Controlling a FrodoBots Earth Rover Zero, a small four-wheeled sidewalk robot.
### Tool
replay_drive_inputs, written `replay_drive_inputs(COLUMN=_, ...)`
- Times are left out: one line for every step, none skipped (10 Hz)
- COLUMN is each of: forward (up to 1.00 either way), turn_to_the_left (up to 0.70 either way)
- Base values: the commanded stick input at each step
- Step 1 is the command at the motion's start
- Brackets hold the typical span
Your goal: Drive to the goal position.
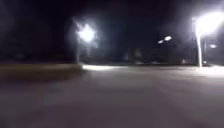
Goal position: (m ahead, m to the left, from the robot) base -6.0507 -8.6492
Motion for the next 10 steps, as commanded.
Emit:
replay_drive_inputs(forward=0.0, turn_to_the_left=-0.45)
replay_drive_inputs(forward=0.0, turn_to_the_left=-0.45)
replay_drive_inputs(forward=0.0, turn_to_the_left=-0.45)
replay_drive_inputs(forward=0.0, turn_to_the_left=-0.45)
replay_drive_inputs(forward=0.0, turn_to_the_left=-0.45)
replay_drive_inputs(forward=0.0, turn_to_the_left=-0.45)
replay_drive_inputs(forward=0.0, turn_to_the_left=-0.45)
replay_drive_inputs(forward=0.0, turn_to_the_left=-0.45)
replay_drive_inputs(forward=0.0, turn_to_the_left=-0.45)
replay_drive_inputs(forward=0.0, turn_to_the_left=-0.45)
